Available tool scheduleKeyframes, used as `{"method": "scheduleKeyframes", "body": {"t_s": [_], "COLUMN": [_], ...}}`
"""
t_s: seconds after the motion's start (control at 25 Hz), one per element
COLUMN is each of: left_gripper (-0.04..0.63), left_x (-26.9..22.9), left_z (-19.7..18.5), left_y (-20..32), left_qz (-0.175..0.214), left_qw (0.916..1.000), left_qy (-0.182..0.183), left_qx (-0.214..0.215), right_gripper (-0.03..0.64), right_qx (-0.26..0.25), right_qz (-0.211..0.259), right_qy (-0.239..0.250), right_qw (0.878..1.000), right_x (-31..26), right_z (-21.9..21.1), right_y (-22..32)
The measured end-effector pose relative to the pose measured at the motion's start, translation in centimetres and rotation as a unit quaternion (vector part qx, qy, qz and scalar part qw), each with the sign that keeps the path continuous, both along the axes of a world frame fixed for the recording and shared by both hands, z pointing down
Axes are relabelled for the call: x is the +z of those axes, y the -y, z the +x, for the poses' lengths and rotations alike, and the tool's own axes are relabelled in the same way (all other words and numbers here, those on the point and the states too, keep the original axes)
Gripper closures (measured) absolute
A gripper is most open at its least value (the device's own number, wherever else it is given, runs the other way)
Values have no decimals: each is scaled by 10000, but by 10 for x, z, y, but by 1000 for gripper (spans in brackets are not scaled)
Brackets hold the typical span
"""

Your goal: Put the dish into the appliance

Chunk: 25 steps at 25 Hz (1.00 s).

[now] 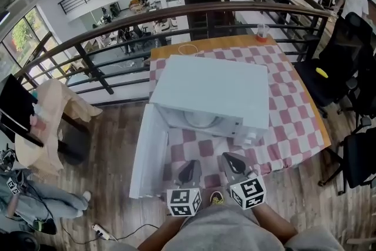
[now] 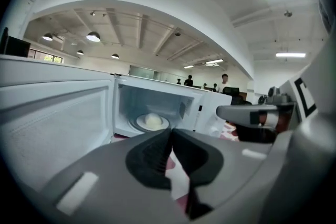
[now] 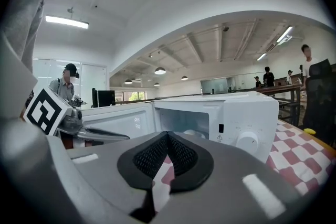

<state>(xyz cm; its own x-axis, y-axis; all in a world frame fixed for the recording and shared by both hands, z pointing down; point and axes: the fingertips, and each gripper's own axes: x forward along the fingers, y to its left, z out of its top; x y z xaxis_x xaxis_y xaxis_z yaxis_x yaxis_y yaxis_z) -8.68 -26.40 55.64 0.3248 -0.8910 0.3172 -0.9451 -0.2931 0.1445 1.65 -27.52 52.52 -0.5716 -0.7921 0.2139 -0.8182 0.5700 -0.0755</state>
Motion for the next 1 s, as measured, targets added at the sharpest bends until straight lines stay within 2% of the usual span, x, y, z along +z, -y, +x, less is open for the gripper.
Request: {"method": "scheduleKeyframes", "body": {"t_s": [0.4,0.6,0.76,1.0], "left_gripper": [584,584,584,584], "left_x": [-15,-23,-35,-42], "left_z": [-45,-67,-79,-82], "left_y": [-91,-149,-199,-275], "left_qz": [89,153,266,349], "left_qw": [9997,9992,9987,9990], "left_qy": [39,145,337,188], "left_qx": [-215,-331,-269,-211], "right_gripper": [618,617,617,617], "right_qx": [-10,51,193,448], "right_qz": [69,75,97,130], "right_qy": [-36,-173,-263,-417], "right_qw": [10000,9998,9994,9980], "right_x": [-11,-10,-14,-18], "right_z": [-34,-43,-46,-37], "right_y": [-74,-132,-184,-256]}}
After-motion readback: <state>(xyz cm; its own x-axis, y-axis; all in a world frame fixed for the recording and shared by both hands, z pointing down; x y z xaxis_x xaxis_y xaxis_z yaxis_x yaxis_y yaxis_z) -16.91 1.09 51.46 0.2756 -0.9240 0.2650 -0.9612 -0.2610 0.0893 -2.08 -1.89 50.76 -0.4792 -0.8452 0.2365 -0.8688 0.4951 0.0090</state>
